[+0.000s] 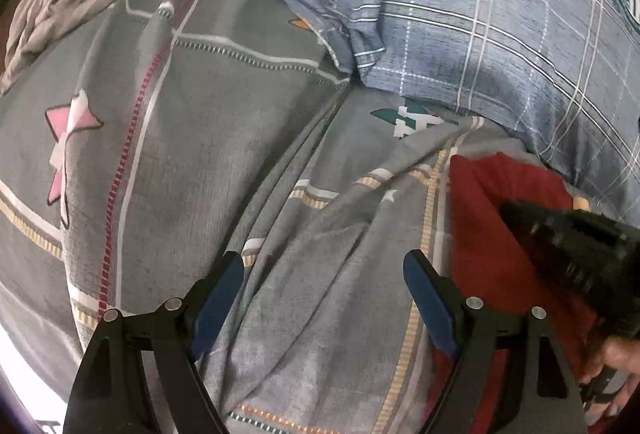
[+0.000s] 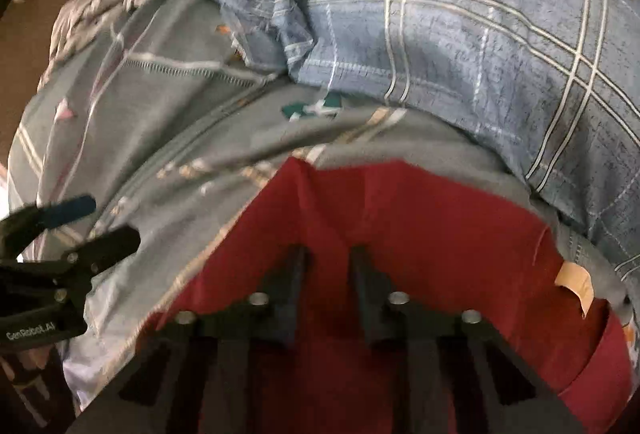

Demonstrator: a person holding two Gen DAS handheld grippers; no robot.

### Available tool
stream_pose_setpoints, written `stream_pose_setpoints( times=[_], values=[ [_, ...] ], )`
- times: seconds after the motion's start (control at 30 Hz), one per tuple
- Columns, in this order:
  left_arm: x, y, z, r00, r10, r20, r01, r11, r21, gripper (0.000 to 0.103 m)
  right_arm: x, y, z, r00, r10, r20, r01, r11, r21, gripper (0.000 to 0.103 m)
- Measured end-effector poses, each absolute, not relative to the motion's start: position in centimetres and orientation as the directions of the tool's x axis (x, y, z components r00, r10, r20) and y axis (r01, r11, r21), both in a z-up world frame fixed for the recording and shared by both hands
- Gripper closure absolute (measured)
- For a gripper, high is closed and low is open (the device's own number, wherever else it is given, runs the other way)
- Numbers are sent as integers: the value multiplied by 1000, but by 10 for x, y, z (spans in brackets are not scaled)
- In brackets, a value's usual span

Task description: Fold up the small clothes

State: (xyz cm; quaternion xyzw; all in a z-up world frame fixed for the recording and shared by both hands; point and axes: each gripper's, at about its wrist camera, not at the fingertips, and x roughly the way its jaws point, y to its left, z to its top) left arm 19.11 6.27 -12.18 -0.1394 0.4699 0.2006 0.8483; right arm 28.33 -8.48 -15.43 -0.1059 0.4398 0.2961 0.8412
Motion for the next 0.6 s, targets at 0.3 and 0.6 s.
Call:
stream_pose_setpoints(
  times=[0.3,0.6],
  values=[
    [189,55,-117,495,226,-839,-453,891,-27,21,296,-80,-143,487,423,-764,-517,845,138,101],
    [185,46,-112,537,139,-832,-382,919,-93,21,257,-165,-104,562,357,-746,-490,870,47,44]
  ],
)
